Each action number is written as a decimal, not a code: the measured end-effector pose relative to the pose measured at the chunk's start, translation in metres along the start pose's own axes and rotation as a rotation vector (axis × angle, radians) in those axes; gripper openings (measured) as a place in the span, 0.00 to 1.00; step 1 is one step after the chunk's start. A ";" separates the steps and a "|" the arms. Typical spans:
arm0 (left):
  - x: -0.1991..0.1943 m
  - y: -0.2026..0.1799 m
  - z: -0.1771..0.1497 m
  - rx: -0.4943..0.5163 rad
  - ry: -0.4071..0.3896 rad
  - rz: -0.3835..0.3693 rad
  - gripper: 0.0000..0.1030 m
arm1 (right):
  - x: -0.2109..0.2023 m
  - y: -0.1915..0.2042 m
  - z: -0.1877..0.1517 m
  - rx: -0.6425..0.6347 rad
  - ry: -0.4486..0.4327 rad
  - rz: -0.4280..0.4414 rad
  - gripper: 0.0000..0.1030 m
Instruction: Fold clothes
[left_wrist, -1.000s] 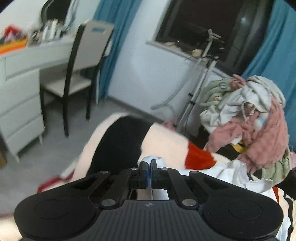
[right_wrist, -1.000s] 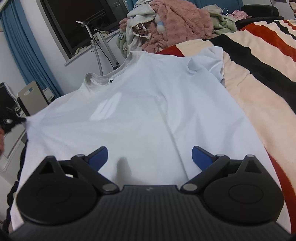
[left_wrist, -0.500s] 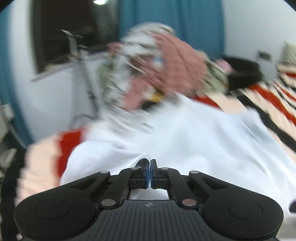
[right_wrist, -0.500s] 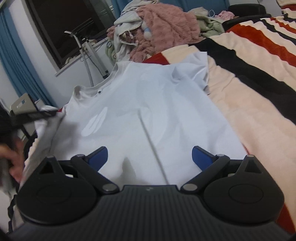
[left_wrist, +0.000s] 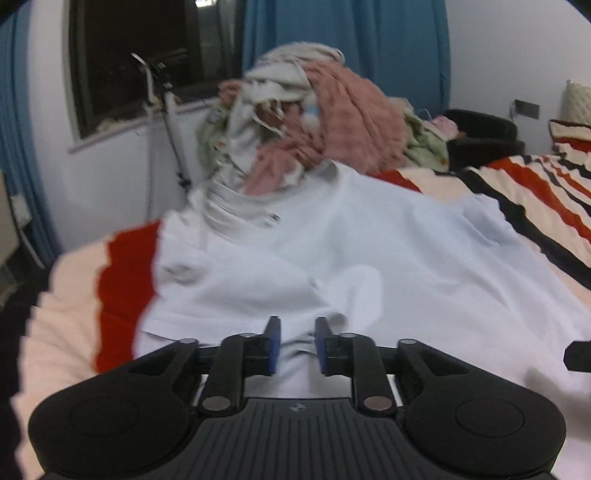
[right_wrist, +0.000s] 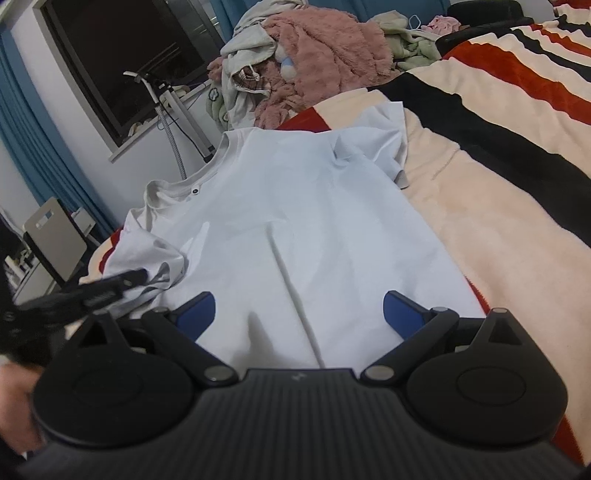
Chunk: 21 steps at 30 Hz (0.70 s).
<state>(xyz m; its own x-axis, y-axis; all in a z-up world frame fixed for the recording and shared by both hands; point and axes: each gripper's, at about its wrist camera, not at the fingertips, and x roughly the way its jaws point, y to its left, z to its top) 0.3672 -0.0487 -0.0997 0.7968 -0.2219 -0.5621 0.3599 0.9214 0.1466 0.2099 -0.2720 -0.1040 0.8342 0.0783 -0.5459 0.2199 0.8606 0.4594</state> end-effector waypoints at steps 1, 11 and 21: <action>-0.003 0.005 0.003 0.007 -0.007 0.014 0.37 | 0.000 0.001 -0.001 -0.004 0.001 -0.001 0.96; 0.035 0.048 0.016 0.049 0.045 0.174 0.59 | 0.004 0.004 -0.006 -0.049 0.010 -0.026 0.96; 0.006 0.157 0.052 -0.389 0.006 0.090 0.03 | 0.015 0.015 -0.013 -0.111 0.020 -0.068 0.96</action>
<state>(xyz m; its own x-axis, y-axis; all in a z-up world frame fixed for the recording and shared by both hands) 0.4540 0.0784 -0.0383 0.8134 -0.1338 -0.5661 0.0769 0.9894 -0.1234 0.2192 -0.2514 -0.1142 0.8086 0.0267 -0.5877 0.2176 0.9146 0.3409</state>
